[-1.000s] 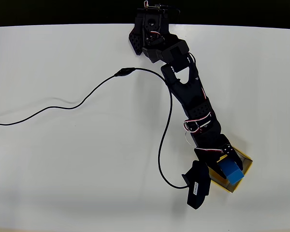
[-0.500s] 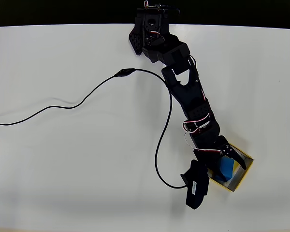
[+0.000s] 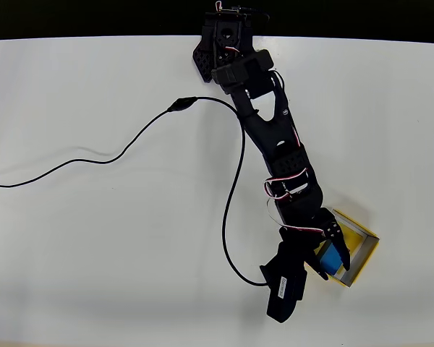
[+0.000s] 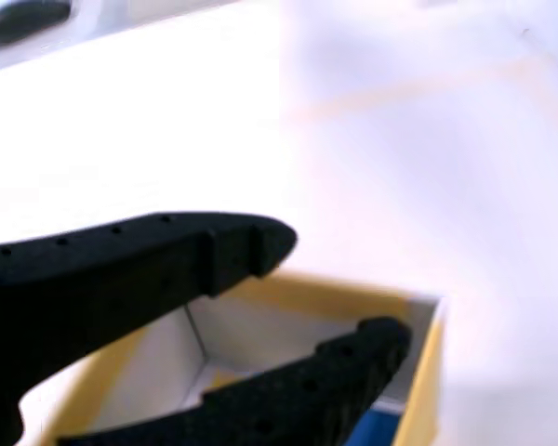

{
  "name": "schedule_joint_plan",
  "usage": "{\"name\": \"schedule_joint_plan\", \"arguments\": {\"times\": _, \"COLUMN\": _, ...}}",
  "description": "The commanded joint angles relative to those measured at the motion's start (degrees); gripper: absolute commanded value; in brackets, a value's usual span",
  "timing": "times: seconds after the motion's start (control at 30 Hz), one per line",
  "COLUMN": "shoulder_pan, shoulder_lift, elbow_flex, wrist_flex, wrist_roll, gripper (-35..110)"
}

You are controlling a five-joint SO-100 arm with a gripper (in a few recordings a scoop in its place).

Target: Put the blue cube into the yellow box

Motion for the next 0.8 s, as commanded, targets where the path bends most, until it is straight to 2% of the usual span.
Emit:
{"name": "schedule_joint_plan", "arguments": {"times": 0.0, "shoulder_pan": 3.16, "shoulder_lift": 19.34, "elbow_flex": 1.67, "wrist_flex": 5.19, "wrist_roll": 0.88, "gripper": 17}}
{"name": "schedule_joint_plan", "arguments": {"times": 0.3, "shoulder_pan": 12.57, "shoulder_lift": 41.31, "elbow_flex": 19.51, "wrist_flex": 18.9, "wrist_roll": 7.03, "gripper": 15}}
{"name": "schedule_joint_plan", "arguments": {"times": 0.77, "shoulder_pan": 25.49, "shoulder_lift": 76.38, "elbow_flex": 54.4, "wrist_flex": 37.27, "wrist_roll": 5.19, "gripper": 13}}
